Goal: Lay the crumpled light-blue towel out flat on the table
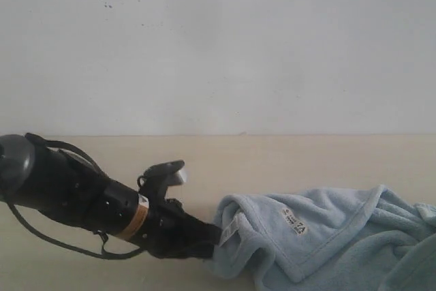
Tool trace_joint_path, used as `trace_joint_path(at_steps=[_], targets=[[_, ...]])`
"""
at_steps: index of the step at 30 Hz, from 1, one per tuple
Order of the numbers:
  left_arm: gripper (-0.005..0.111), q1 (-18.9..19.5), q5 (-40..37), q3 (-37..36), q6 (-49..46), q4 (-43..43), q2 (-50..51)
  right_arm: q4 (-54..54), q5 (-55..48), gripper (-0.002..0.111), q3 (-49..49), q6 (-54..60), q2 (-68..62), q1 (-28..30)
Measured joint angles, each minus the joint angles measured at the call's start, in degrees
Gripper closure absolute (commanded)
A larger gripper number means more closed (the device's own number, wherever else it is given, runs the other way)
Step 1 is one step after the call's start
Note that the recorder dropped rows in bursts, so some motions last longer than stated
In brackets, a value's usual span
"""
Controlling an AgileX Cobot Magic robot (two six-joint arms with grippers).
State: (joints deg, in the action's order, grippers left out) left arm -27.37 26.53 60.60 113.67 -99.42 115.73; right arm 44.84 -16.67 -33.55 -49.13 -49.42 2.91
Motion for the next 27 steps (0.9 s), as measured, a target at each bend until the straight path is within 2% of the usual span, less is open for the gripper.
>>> trace_joint_path(at_steps=[5, 9, 13, 17, 23, 27], targets=[[0.103, 4.4, -0.6, -4.5, -2.5, 0.0, -6.7, 0.0, -0.4, 0.108, 0.0, 0.0, 0.0, 0.0], [0.103, 8.6, -3.9, -10.4, -4.7, -0.2, -10.8, -0.2, -0.5, 0.108, 0.0, 0.0, 0.0, 0.0], [0.103, 11.2, -4.0, -13.0, -5.1, -0.5, -12.6, -0.6, -0.5, 0.108, 0.0, 0.0, 0.0, 0.0], [0.103, 8.2, -1.1, -11.9, -5.3, -0.5, -12.7, -0.8, -0.5, 0.108, 0.0, 0.0, 0.0, 0.0], [0.103, 0.8, -6.1, -8.9, -7.6, -0.5, -12.7, -2.1, -0.5, 0.108, 0.0, -0.1, 0.0, 0.0], [0.103, -4.1, -10.6, -6.4, -12.2, -0.5, -11.9, -2.3, -0.5, 0.108, 0.0, -0.1, 0.0, 0.0]])
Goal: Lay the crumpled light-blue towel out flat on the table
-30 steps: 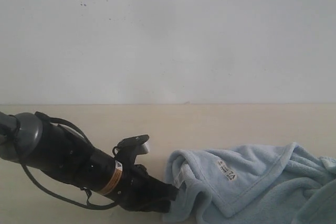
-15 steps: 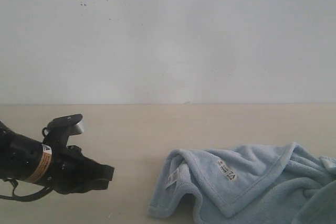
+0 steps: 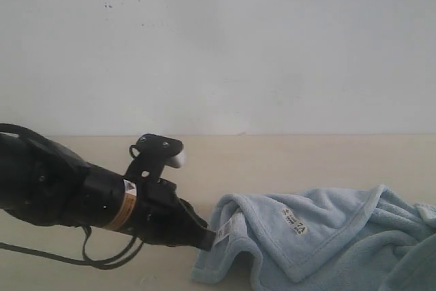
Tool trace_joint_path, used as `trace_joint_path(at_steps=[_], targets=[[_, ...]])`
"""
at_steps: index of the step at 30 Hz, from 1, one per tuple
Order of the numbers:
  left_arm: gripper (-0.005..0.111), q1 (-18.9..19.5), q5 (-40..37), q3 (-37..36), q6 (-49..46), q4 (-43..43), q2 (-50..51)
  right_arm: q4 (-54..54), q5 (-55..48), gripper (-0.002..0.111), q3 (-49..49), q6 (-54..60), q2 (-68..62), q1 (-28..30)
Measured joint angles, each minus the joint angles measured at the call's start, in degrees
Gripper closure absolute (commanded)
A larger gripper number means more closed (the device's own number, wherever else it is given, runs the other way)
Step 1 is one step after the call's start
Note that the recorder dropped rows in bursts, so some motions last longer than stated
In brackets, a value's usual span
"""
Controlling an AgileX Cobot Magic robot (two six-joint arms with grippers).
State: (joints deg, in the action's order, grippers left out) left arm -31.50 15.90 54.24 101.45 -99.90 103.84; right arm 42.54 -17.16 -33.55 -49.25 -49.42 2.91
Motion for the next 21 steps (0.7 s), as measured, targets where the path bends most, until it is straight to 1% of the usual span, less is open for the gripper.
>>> trace_joint_path(at_steps=[2, 4, 7, 8, 9, 11, 21], targets=[[0.1, -1.7, -2.7, 0.8, -2.9, 0.0, 1.3, 0.0, 0.0, 0.108, 0.0, 0.0, 0.0, 0.0], [0.09, -3.0, -5.5, 1.0, -5.6, 0.0, 2.9, 0.0, 0.0, 0.108, 0.0, 0.0, 0.0, 0.0], [0.069, -3.7, -7.6, 1.0, -7.3, -0.1, 5.2, -0.1, 0.0, 0.108, 0.0, 0.0, 0.0, 0.0], [0.058, -3.8, -7.7, 1.0, -7.6, -0.1, 5.7, -0.1, 0.0, 0.108, 0.0, 0.0, 0.0, 0.0], [0.056, -3.8, -8.1, 1.0, -7.8, -0.1, 6.8, -0.1, 0.0, 0.108, 0.0, 0.0, 0.0, 0.0], [0.057, -3.8, -8.2, 1.8, -7.9, -0.1, 8.4, -0.1, 0.0, 0.108, 0.0, 0.0, 0.0, 0.0], [0.057, -4.6, -8.3, 2.9, -8.1, -0.1, 11.4, -0.6, 0.0, 0.108, 0.0, 0.0, 0.0, 0.0]])
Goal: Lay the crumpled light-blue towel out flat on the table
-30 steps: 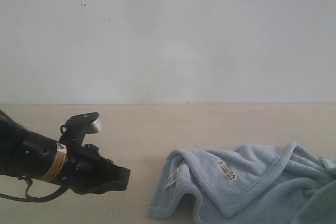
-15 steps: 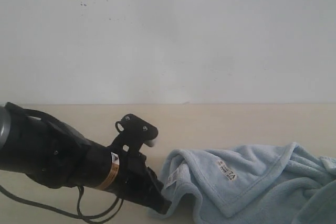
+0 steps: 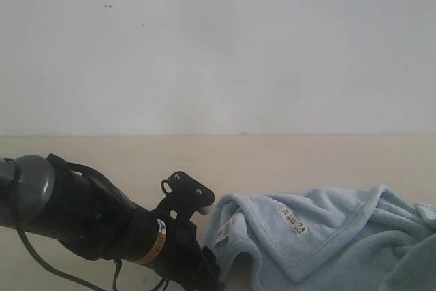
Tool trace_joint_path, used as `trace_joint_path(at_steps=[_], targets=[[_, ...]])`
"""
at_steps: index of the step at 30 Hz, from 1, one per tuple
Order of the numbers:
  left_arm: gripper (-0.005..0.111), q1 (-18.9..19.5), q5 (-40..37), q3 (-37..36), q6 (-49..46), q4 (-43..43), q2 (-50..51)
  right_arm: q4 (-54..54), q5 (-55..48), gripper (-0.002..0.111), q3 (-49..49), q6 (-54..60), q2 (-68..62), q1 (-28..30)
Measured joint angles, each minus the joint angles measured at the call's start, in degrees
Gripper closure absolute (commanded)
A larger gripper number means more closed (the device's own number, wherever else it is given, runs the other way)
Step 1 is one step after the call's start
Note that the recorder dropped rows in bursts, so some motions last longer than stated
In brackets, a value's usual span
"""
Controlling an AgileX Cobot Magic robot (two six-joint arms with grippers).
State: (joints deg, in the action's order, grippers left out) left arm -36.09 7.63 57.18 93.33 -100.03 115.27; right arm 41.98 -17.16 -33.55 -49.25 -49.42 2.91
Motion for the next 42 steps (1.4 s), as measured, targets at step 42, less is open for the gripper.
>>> trace_joint_path(at_steps=[42], targets=[[0.103, 20.2, -2.6, -21.0, 4.5, 0.0, -23.4, -1.0, -8.3, 0.108, 0.0, 2.5, 0.0, 0.0]])
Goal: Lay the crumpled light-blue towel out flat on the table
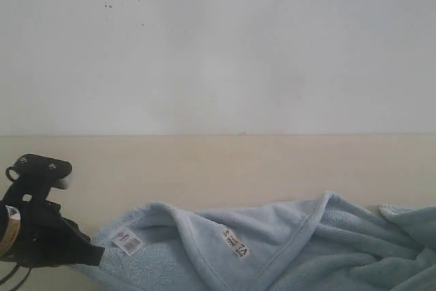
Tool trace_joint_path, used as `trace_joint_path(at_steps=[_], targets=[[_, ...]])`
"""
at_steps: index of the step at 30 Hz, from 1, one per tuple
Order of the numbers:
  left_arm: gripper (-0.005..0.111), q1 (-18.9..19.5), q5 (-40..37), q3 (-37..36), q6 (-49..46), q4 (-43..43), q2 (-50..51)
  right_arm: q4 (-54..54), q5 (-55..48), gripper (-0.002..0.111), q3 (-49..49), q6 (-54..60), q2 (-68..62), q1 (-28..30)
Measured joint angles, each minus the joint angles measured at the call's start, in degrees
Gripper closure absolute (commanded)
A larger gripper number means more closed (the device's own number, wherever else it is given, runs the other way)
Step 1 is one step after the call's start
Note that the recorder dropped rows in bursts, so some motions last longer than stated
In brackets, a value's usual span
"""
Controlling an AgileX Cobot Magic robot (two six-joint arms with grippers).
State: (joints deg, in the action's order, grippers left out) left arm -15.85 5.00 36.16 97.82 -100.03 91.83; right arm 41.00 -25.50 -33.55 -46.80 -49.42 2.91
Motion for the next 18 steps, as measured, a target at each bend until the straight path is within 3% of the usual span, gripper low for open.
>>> trace_joint_path(at_steps=[8, 18], targets=[[0.103, 0.6, 0.0, -7.5, 2.0, 0.0, -11.2, -14.4, -7.5, 0.108, 8.4, 13.9, 2.0, 0.0], [0.103, 0.8, 0.3, -10.6, 4.8, 0.0, -12.1, -38.5, -10.9, 0.108, 9.9, 40.9, 6.6, 0.0]])
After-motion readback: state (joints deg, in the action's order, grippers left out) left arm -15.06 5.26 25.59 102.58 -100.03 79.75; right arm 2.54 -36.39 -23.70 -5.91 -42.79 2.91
